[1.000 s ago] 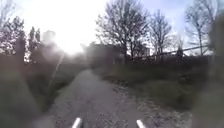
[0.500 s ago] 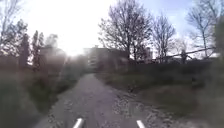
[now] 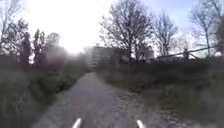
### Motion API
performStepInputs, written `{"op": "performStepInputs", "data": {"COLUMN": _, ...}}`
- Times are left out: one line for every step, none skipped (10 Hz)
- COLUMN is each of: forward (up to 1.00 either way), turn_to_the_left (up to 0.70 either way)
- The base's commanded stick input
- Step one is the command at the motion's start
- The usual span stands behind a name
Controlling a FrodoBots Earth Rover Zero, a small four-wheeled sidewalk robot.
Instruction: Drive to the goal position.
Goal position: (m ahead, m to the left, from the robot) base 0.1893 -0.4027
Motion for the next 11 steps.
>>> {"op": "performStepInputs", "data": {"forward": 0.5, "turn_to_the_left": 0.0}}
{"op": "performStepInputs", "data": {"forward": 0.5, "turn_to_the_left": 0.0}}
{"op": "performStepInputs", "data": {"forward": 0.5, "turn_to_the_left": 0.0}}
{"op": "performStepInputs", "data": {"forward": 0.5, "turn_to_the_left": 0.0}}
{"op": "performStepInputs", "data": {"forward": 0.5, "turn_to_the_left": 0.0}}
{"op": "performStepInputs", "data": {"forward": 0.5, "turn_to_the_left": 0.0}}
{"op": "performStepInputs", "data": {"forward": 0.5, "turn_to_the_left": 0.0}}
{"op": "performStepInputs", "data": {"forward": 0.5, "turn_to_the_left": 0.0}}
{"op": "performStepInputs", "data": {"forward": 0.5, "turn_to_the_left": 0.0}}
{"op": "performStepInputs", "data": {"forward": 0.5, "turn_to_the_left": 0.0}}
{"op": "performStepInputs", "data": {"forward": 0.5, "turn_to_the_left": 0.0}}
